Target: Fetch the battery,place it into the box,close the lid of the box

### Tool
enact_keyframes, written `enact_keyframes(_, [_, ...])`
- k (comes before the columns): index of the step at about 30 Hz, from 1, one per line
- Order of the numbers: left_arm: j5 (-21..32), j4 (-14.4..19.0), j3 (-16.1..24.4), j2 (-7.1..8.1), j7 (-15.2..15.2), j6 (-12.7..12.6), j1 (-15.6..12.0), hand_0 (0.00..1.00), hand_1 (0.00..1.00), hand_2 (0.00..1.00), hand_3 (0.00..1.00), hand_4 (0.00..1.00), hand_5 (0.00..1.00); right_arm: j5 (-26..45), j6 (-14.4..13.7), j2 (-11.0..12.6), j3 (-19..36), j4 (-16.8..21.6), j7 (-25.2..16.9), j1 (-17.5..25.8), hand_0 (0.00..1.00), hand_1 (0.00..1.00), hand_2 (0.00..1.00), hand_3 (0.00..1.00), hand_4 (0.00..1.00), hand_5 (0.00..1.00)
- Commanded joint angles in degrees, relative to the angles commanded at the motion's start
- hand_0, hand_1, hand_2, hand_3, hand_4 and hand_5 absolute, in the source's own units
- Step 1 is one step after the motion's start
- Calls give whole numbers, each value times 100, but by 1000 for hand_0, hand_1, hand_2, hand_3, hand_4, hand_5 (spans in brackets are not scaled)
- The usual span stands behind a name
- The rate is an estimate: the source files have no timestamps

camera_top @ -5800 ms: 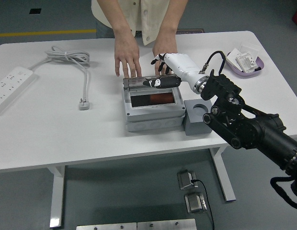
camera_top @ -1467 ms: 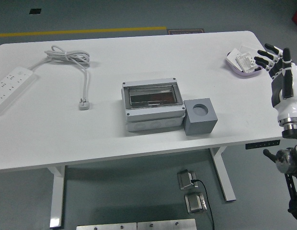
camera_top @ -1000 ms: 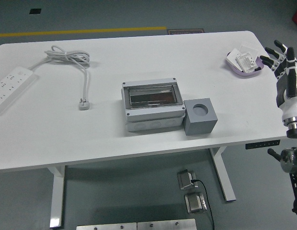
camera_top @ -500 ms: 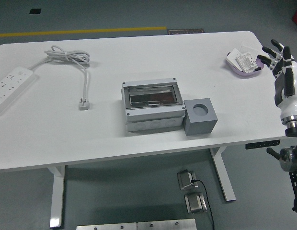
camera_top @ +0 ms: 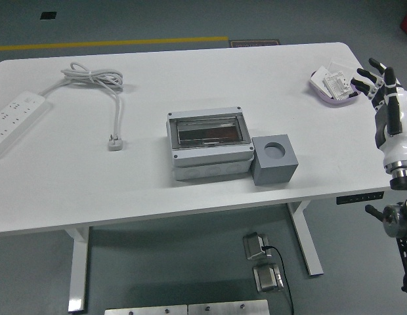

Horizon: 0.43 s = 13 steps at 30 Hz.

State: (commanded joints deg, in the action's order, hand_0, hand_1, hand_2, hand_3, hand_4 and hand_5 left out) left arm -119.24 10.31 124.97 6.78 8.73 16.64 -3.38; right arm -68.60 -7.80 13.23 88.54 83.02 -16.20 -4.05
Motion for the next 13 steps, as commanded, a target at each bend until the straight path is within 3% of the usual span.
enact_keyframes(1, [2,0,29,-1,-4,-1,-7,998,869,849,998,998,998,0,0,2,-6,-1,1,7,835,716,783,852,998,998])
enact_keyframes(6, [730,0,-483,5,-21,-74,-56,998,869,849,998,998,998,-3,-2,-2,-26,-3,1,45,835,716,783,852,998,998])
enact_keyframes(7, [891,0,-617,1,-23,-154,-62,998,998,998,880,917,634,-2,-4,1,-26,-2,0,49,835,714,782,853,998,998])
enact_keyframes(10, [1186,0,-815,-25,-34,-400,-65,998,998,998,880,917,634,5,-9,7,-20,-4,-3,61,835,714,782,853,998,998])
enact_keyframes(13, [866,0,-522,-46,-44,-370,-54,998,998,998,880,917,634,7,-8,-7,-14,-14,-3,68,835,714,782,853,998,998])
